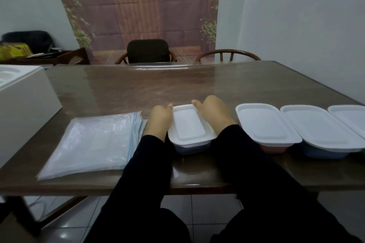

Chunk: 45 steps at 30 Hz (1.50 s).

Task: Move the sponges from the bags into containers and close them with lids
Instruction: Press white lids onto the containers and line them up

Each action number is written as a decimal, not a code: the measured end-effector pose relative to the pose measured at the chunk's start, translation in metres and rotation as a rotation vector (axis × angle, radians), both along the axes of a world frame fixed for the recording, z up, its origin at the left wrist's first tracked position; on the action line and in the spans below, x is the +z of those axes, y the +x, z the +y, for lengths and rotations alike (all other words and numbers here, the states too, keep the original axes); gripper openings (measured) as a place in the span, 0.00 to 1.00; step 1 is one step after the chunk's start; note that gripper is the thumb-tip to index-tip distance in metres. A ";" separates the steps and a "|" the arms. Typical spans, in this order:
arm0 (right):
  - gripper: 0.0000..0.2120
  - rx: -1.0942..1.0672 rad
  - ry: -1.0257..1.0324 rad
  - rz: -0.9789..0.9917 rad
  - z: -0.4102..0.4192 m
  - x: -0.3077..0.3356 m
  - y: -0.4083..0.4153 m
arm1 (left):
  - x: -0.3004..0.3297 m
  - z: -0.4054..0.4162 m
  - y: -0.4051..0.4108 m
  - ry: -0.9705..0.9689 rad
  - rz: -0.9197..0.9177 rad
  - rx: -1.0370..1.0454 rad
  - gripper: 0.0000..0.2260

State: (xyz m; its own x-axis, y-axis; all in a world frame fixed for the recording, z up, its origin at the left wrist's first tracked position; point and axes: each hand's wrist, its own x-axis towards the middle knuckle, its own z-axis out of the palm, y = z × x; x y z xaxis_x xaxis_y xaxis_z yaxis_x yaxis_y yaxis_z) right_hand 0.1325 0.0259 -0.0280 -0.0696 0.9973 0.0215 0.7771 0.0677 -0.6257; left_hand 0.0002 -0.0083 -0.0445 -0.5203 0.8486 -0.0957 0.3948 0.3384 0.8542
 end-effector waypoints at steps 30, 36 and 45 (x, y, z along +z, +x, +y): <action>0.28 0.401 0.074 -0.500 -0.034 -0.017 0.007 | 0.003 -0.013 0.003 -0.191 0.810 -0.649 0.23; 0.28 0.260 0.179 -0.412 -0.046 -0.021 0.004 | 0.000 -0.013 -0.001 -0.075 0.748 -0.652 0.22; 0.31 0.174 0.020 -0.300 -0.067 -0.011 0.007 | 0.008 -0.014 0.009 -0.031 0.720 -0.209 0.18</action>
State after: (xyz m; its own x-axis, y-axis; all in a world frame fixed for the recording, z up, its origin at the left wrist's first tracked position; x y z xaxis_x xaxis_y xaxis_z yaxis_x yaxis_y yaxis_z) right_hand 0.1395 -0.0411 -0.0385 -0.2445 0.9696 -0.0062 0.9022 0.2252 -0.3680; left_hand 0.0095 -0.0223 -0.0367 -0.2916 0.9390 0.1825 0.9112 0.2146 0.3517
